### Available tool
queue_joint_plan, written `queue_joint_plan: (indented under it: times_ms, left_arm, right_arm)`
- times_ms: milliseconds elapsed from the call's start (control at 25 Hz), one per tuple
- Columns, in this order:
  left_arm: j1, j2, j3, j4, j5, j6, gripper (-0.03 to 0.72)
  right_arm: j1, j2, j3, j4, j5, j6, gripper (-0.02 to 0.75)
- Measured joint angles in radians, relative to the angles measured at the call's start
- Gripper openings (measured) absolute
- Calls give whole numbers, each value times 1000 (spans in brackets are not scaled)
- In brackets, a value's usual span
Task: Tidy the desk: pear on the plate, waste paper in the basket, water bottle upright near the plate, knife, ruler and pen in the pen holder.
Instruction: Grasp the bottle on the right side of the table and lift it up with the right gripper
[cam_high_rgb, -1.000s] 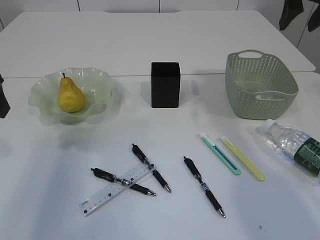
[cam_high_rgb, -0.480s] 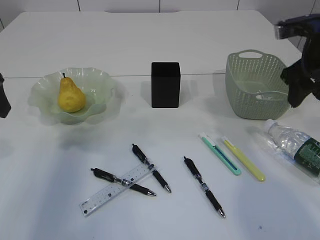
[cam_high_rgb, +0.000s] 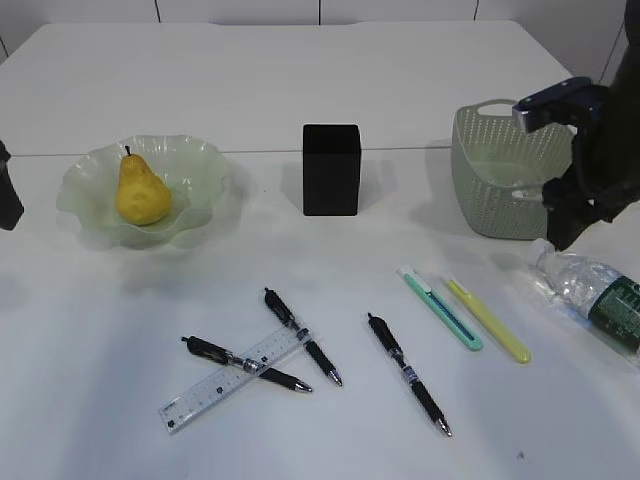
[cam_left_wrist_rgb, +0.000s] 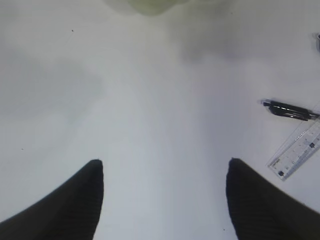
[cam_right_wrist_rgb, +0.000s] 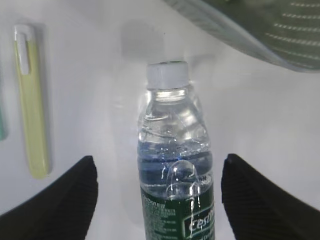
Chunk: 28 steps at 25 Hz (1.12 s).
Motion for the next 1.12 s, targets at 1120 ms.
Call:
queue_joint_plan:
  times_ms: [1120]
  left_arm:
    - [0, 0, 0, -3, -50, 0, 538]
  right_arm:
    - [0, 118, 0, -49, -44, -61, 573]
